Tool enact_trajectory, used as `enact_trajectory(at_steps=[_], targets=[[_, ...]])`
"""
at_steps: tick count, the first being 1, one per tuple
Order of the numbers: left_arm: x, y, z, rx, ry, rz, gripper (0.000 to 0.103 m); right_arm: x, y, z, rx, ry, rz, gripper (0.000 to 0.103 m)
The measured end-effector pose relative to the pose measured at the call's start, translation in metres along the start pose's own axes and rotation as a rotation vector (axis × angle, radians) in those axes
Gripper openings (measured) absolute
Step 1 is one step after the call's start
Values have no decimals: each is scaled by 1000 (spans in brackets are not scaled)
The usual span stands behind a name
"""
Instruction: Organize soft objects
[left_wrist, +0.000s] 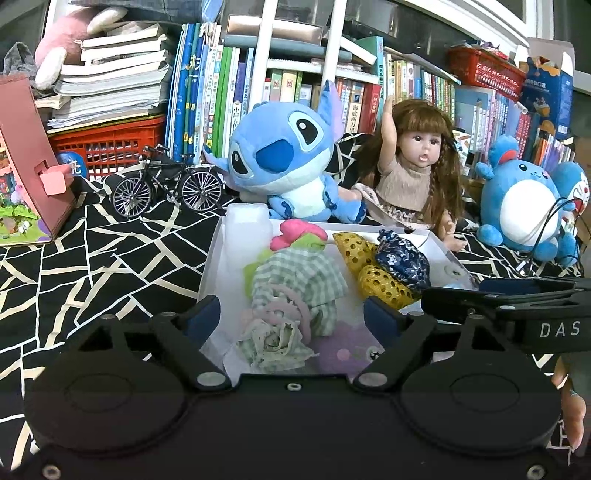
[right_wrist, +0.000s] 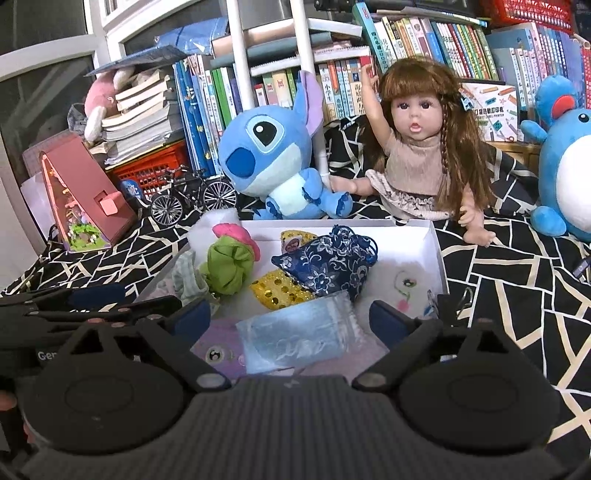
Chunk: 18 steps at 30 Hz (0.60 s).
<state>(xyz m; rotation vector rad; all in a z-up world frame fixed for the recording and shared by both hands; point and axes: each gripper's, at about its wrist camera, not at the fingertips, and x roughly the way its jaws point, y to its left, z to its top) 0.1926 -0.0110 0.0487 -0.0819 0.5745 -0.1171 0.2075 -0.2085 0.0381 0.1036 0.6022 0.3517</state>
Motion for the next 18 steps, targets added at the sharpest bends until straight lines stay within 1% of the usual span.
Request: enact_trajectory(at_steps=[8, 16, 18], targets=[[-15, -2, 1, 9, -23, -13, 87, -13, 2, -1, -14, -36, -13, 103], [-20, -1, 2, 11, -35, -9, 90, -18, 1, -2, -8, -51, -35, 103], [-21, -1, 1, 17, -39, -1, 94, -19, -1, -3, -1, -55, -39, 103]])
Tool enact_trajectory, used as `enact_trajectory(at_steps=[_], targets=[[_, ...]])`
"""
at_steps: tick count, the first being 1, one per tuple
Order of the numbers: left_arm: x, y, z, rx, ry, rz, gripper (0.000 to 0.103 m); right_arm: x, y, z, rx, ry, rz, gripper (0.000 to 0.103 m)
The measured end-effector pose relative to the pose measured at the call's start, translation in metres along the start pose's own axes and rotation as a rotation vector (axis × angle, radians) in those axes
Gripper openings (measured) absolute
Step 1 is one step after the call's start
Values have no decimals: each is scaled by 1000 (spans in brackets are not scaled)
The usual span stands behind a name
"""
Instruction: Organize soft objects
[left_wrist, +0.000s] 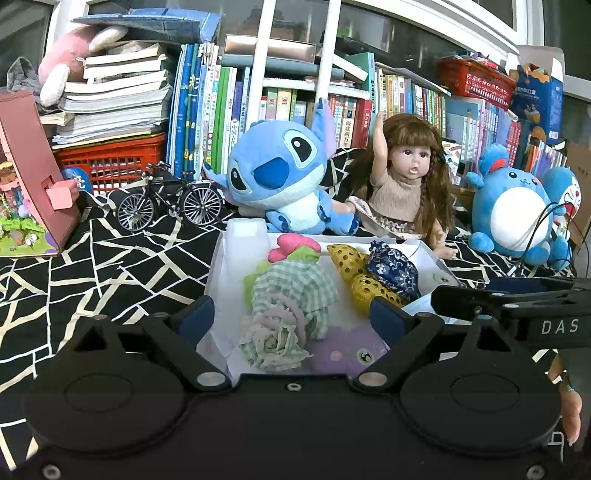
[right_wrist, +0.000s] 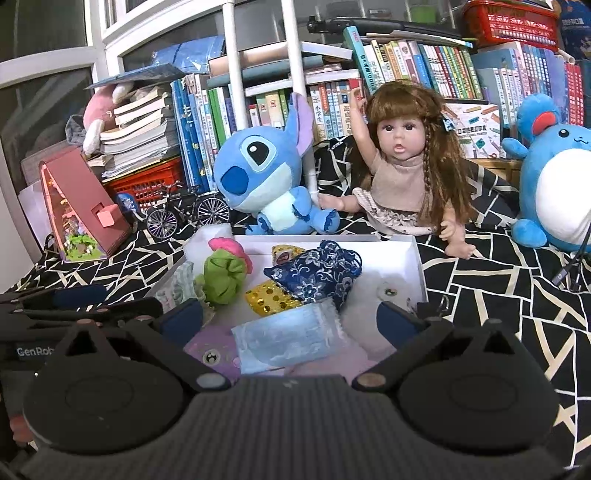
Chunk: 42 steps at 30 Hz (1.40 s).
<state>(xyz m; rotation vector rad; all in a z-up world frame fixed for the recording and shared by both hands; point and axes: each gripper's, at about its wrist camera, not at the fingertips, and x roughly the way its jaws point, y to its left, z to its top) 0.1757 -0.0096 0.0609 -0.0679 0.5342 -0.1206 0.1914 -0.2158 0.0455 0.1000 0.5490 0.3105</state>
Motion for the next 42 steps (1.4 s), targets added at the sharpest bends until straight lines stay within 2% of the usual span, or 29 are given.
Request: enact_trajectory(at_steps=[12, 19, 34, 42], targets=[[-9, 7, -6, -10, -12, 7, 100, -9, -7, -8, 24, -25, -35, 103], [-17, 10, -13, -17, -9, 2, 100, -18, -6, -17, 17, -50, -67, 103], [-25, 10, -44, -5, 24, 43, 100, -35, 5, -51, -20, -90, -125, 103], [-14, 11, -63, -6, 52, 91, 100, -25, 5, -71, -26, -47, -150, 103]])
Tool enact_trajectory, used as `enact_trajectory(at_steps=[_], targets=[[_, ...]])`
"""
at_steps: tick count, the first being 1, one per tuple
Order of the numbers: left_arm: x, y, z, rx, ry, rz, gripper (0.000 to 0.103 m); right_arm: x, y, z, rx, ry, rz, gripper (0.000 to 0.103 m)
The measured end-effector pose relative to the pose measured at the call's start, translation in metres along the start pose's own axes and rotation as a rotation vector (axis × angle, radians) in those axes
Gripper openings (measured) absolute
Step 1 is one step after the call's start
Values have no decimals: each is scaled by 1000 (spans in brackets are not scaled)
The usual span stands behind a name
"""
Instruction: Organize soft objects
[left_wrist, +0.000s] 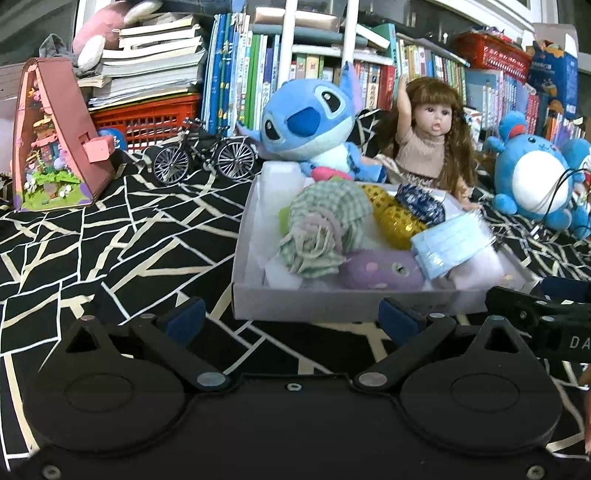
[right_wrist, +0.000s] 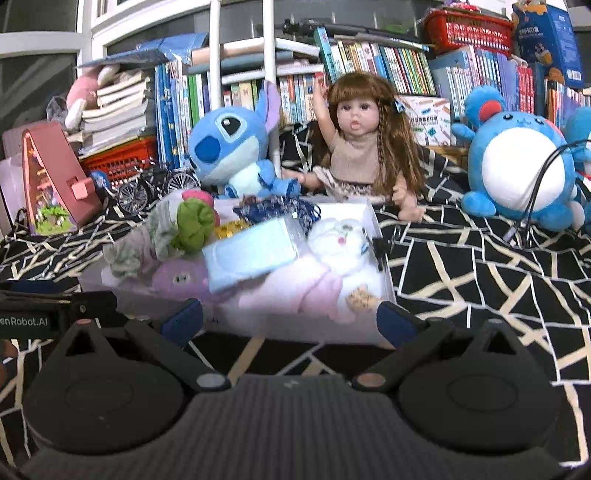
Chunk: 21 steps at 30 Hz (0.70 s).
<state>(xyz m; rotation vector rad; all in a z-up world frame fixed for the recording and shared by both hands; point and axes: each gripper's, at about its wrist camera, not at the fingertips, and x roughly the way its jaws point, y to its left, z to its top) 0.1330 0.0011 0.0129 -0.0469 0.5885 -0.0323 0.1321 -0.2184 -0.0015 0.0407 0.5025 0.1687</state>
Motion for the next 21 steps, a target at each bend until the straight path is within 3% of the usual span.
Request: enact_trajectory(at_steps=[21], targets=[[32, -1, -11, -12, 90, 68, 101, 29, 0, -14, 2, 136, -2, 103]])
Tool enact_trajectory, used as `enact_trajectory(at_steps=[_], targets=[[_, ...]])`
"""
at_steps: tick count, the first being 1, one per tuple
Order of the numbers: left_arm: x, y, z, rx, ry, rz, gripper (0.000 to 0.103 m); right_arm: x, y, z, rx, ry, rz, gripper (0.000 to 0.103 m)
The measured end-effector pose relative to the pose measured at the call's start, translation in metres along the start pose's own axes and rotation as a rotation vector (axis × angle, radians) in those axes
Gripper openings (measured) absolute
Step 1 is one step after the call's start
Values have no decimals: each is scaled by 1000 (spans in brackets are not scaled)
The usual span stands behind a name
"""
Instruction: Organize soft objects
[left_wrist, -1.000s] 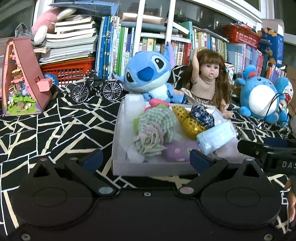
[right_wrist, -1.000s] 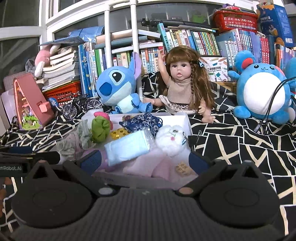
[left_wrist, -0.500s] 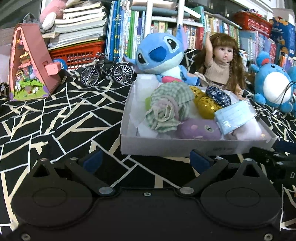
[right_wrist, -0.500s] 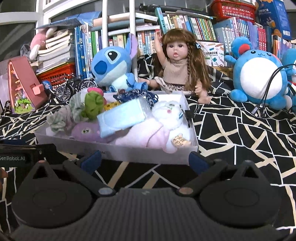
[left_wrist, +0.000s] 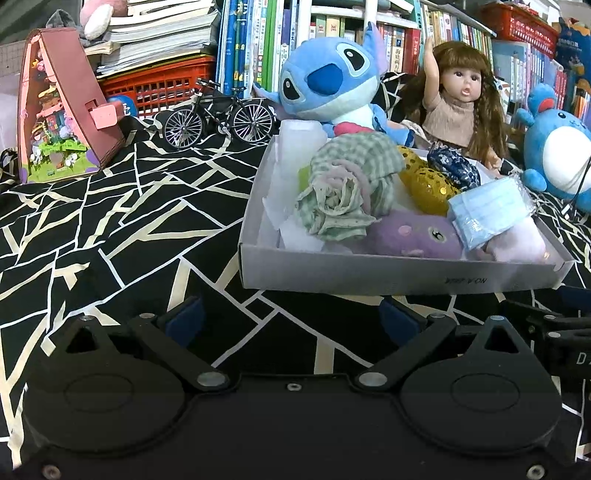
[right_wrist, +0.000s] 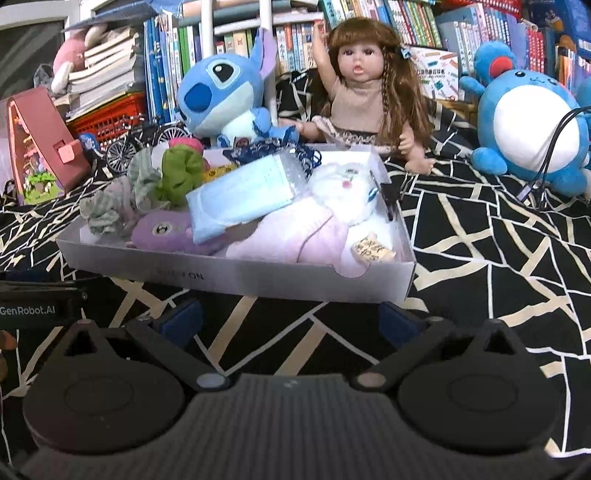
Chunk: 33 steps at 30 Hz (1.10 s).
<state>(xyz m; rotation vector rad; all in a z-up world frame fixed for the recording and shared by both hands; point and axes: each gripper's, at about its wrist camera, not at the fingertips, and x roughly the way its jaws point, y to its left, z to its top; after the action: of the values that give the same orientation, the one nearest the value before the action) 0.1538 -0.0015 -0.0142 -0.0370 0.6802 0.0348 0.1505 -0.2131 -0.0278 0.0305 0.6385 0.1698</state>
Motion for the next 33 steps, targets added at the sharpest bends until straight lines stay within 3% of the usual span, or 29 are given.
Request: enact_trajectory(at_steps=[33], targets=[[6, -4, -1, 28, 18, 18, 103, 5, 8, 1, -47, 32, -34, 103]])
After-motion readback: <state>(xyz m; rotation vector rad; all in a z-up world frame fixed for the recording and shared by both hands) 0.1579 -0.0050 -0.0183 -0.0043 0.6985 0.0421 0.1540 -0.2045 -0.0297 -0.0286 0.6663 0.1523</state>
